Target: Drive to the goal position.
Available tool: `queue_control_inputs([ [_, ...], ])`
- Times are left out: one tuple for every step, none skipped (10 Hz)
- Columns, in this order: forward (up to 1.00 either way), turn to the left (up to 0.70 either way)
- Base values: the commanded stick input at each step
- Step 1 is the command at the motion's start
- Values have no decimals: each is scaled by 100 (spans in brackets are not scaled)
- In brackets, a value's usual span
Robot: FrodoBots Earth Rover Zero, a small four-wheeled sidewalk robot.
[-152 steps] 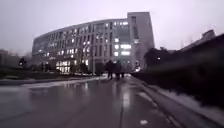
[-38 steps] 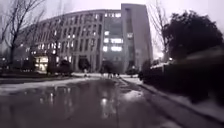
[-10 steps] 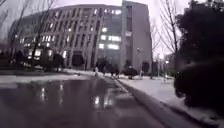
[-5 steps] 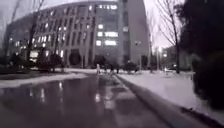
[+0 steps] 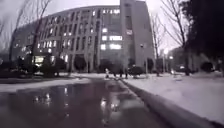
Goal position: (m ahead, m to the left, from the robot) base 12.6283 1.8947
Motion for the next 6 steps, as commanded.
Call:
queue_control_inputs([
  [100,0],
  [100,0],
  [100,0],
  [100,0],
  [100,0],
  [100,0],
])
